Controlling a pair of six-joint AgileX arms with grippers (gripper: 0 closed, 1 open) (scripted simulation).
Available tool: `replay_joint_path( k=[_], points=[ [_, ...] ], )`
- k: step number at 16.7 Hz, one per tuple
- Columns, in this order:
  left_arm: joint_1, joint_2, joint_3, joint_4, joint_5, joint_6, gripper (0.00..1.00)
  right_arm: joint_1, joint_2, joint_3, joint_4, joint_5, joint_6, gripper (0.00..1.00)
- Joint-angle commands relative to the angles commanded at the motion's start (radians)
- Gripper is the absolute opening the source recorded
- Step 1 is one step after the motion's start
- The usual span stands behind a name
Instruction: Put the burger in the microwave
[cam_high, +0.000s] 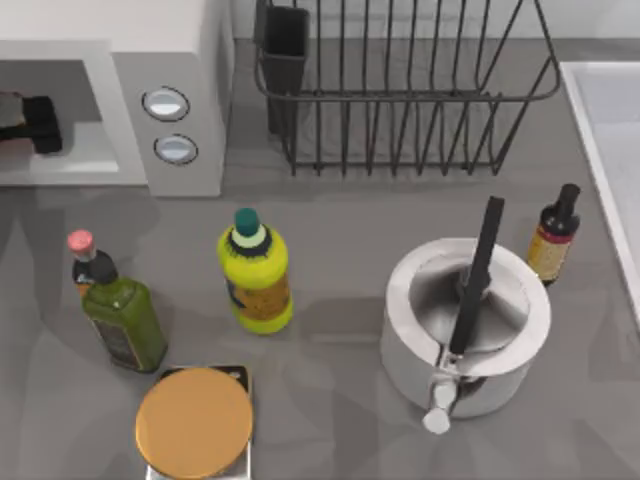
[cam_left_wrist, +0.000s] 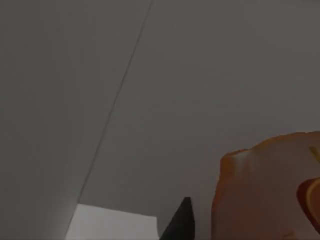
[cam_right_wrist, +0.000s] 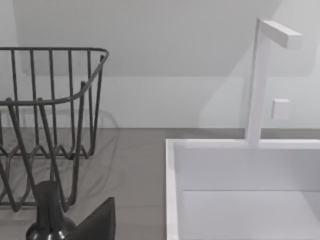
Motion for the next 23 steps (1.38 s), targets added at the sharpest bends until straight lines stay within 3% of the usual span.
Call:
replay_joint_path(
  k=[9,23],
  points=[
    [0.047,-0.148,-0.11,0.158,0.042,0.019,1.0,0.0,0.0,0.0,0.0,0.0,0.0,1.0],
    [0.146,-0.422,-0.679,0.424,0.126,0.068,1.0,0.0,0.0,0.0,0.0,0.0,0.0,1.0]
  ],
)
